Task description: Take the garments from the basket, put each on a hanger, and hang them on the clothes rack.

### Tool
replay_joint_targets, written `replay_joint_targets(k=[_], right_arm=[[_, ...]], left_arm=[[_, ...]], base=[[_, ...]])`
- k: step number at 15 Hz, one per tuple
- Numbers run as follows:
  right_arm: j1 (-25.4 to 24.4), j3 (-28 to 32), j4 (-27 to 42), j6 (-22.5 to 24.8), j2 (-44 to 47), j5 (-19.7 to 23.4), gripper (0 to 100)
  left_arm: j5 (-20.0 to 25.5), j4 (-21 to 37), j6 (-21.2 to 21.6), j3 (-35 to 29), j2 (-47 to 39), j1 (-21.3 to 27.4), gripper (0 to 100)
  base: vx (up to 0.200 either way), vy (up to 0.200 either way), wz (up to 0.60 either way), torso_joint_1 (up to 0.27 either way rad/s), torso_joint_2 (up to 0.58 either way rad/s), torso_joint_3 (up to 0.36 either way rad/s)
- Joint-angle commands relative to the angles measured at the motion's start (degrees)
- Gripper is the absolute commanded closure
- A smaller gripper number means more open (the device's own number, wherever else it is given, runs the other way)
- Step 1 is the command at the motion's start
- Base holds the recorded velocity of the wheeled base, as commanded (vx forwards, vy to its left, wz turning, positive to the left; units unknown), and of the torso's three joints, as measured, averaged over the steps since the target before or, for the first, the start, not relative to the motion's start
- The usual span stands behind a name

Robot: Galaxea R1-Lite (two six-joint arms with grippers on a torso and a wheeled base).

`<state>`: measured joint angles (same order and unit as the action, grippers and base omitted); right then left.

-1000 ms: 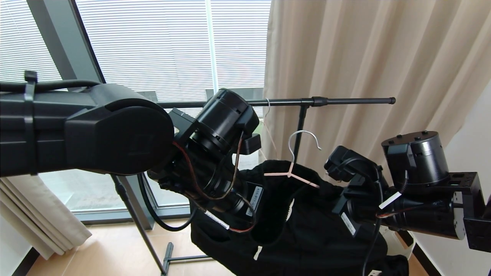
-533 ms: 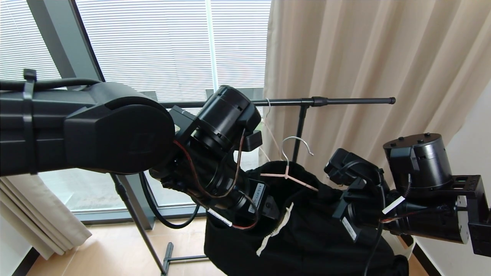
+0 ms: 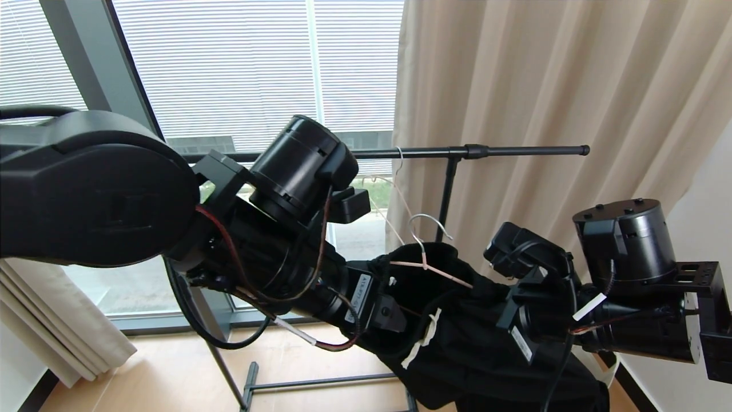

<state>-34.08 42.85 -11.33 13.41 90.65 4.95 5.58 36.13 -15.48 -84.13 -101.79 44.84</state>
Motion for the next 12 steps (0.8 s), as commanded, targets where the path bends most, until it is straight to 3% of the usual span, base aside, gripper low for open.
replay_joint_targets(k=[1, 2, 4, 5, 8, 10, 12], right_arm=[[0.77, -0.57, -0.10, 0.04, -0.47, 4.19, 100], [2.80, -1.37, -0.89, 0.13, -1.09, 11.05, 100], [4.82, -2.68, -2.83, 0.21, -1.26, 18.61, 100], [5.26, -3.83, -4.32, 0.21, -1.62, 21.77, 100], [5.43, -6.64, -8.54, 0.21, -2.41, 28.98, 100], [5.87, -8.05, -10.47, 0.21, -2.76, 33.11, 100], [5.87, -8.40, -10.91, 0.30, -3.11, 34.60, 100]], left_arm=[[0.04, -1.15, 0.89, 3.09, 5.20, -2.74, 0], [0.39, -4.58, 6.08, 6.70, 8.89, -6.17, 0], [1.54, -13.55, 18.91, 14.34, 13.55, -11.35, 0], [5.75, -19.87, 25.85, 18.82, 15.22, -14.34, 0], [21.49, -34.02, 37.45, 26.21, 15.48, -20.93, 0], [33.62, -37.89, 44.93, 27.97, 14.78, -23.83, 0], [39.68, -37.98, 49.23, 28.40, 12.67, -24.18, 0]], base=[[0.000, 0.000, 0.00, 0.000, 0.00, 0.000], [0.000, 0.000, 0.00, 0.000, 0.00, 0.000], [0.000, 0.000, 0.00, 0.000, 0.00, 0.000], [0.000, 0.000, 0.00, 0.000, 0.00, 0.000], [0.000, 0.000, 0.00, 0.000, 0.00, 0.000], [0.000, 0.000, 0.00, 0.000, 0.00, 0.000], [0.000, 0.000, 0.00, 0.000, 0.00, 0.000]])
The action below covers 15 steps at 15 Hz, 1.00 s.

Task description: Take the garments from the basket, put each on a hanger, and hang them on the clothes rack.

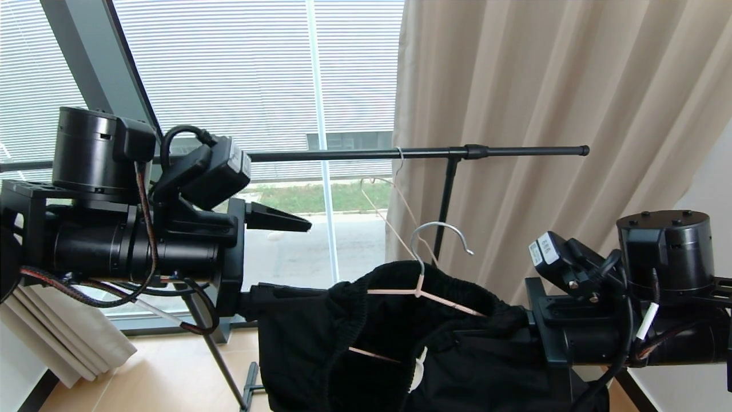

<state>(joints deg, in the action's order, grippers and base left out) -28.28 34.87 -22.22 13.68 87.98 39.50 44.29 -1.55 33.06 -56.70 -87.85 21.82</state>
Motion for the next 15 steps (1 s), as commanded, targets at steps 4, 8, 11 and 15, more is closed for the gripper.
replay_joint_targets(k=[4, 8, 11, 15], right_arm=[[0.16, -0.85, -0.36, -0.05, -1.76, 2.60, 100], [0.25, -0.85, -0.36, -0.05, -2.11, 2.87, 100], [0.16, -1.12, -0.36, -0.14, -2.73, 2.95, 100], [0.07, -1.38, -0.28, -0.14, -4.22, 6.65, 100]], left_arm=[[5.63, -0.47, 7.72, 1.33, -5.14, -0.11, 0], [6.34, -1.18, 7.98, 1.68, -7.60, 2.88, 0], [6.25, -1.79, 7.90, 1.68, -9.80, 3.84, 0], [6.07, -1.88, 7.72, 1.33, -11.91, 5.51, 0]], base=[[0.000, 0.000, 0.00, 0.000, 0.00, 0.000], [0.000, 0.000, 0.00, 0.000, 0.00, 0.000], [0.000, 0.000, 0.00, 0.000, 0.00, 0.000], [0.000, 0.000, 0.00, 0.000, 0.00, 0.000]])
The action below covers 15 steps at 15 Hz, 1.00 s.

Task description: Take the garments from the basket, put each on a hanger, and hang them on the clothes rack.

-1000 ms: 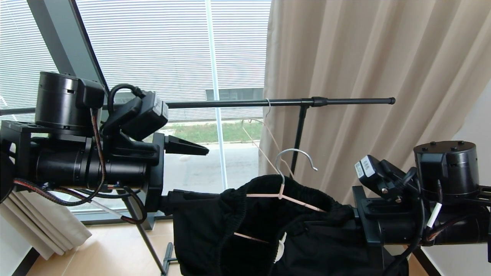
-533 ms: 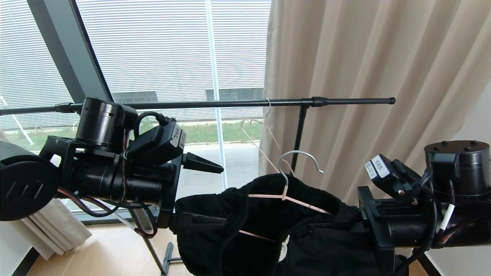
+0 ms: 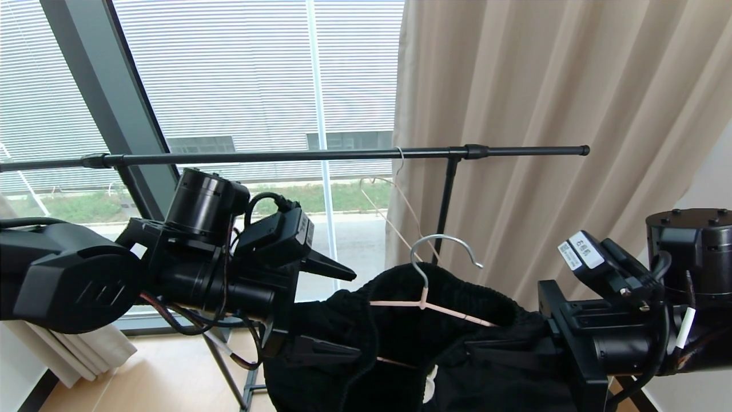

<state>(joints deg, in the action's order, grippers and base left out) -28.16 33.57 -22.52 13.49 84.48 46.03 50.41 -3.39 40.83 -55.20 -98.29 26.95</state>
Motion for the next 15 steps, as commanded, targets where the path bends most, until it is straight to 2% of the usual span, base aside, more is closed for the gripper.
replay_joint_targets(k=[1, 10, 11, 15], right_arm=[[-0.05, -0.09, 0.02, 0.04, -0.81, 0.11, 100], [-0.49, -0.97, -0.25, 0.13, -2.39, 0.90, 100], [-0.49, -1.14, -0.42, 0.04, -2.57, 0.90, 100], [-0.49, -1.14, -0.42, 0.13, -2.57, 0.90, 100]], left_arm=[[-0.05, -0.13, -0.05, -0.35, -1.64, 0.47, 0], [-1.63, -1.18, -0.48, -0.35, -3.66, 2.49, 0], [-1.63, -1.27, -0.66, -0.35, -3.66, 2.84, 100], [-1.45, -1.18, -0.66, -0.08, -2.96, 3.11, 100]], base=[[0.000, 0.000, 0.00, 0.000, 0.00, 0.000], [0.000, 0.000, 0.00, 0.000, 0.00, 0.000], [0.000, 0.000, 0.00, 0.000, 0.00, 0.000], [0.000, 0.000, 0.00, 0.000, 0.00, 0.000]])
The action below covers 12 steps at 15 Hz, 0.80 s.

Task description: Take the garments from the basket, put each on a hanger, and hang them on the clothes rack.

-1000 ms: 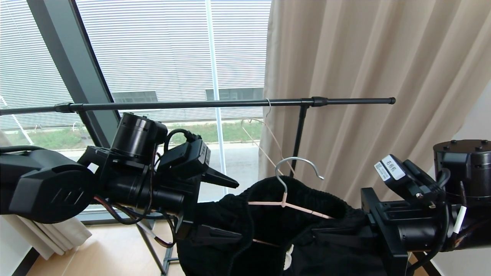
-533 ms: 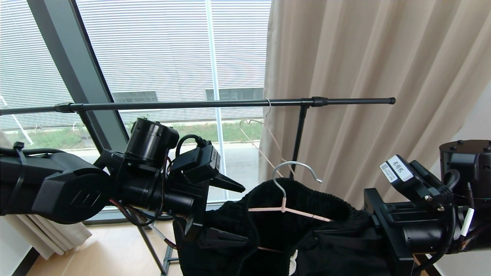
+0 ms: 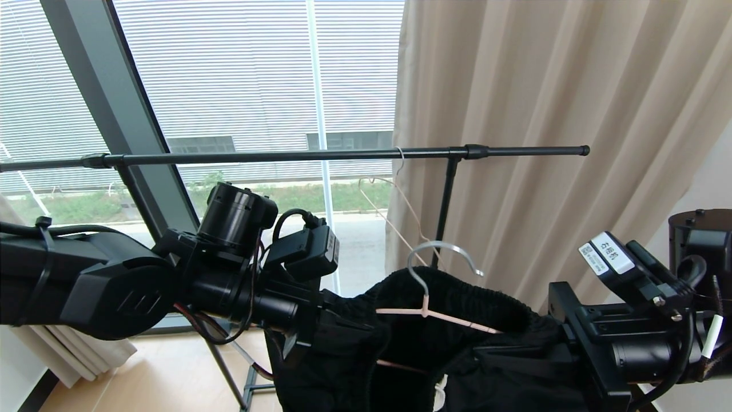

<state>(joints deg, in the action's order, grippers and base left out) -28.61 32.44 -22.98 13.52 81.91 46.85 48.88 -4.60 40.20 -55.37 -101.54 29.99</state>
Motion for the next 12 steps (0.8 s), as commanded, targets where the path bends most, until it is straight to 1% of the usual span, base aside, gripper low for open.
replay_joint_targets(k=[1, 6, 7, 10, 12], right_arm=[[-0.04, 0.08, 0.04, 0.02, 0.27, 0.09, 100], [0.13, 0.34, -0.05, 0.19, 2.55, -0.44, 100], [0.13, 0.08, -0.31, 0.28, 2.47, -0.35, 0], [0.84, -0.45, -0.93, 0.37, 2.20, -0.18, 0], [2.07, -1.06, -1.28, 2.74, 2.11, 0.00, 0]], left_arm=[[0.07, 0.03, -0.04, 0.17, 0.72, 0.07, 100], [0.07, -0.06, -0.04, 0.00, 0.72, -0.28, 100], [0.07, -0.06, -0.04, 0.00, 0.72, -0.37, 100], [0.07, -0.06, -0.04, 0.00, 0.81, -1.42, 100], [0.16, -0.06, -0.04, 0.09, 1.78, -2.65, 100]], base=[[0.000, 0.000, 0.00, 0.000, 0.00, 0.000], [0.000, 0.000, 0.00, 0.000, 0.00, 0.000], [0.000, 0.000, 0.00, 0.000, 0.00, 0.000], [0.000, 0.000, 0.00, 0.000, 0.00, 0.000], [0.000, 0.000, 0.00, 0.000, 0.00, 0.000]])
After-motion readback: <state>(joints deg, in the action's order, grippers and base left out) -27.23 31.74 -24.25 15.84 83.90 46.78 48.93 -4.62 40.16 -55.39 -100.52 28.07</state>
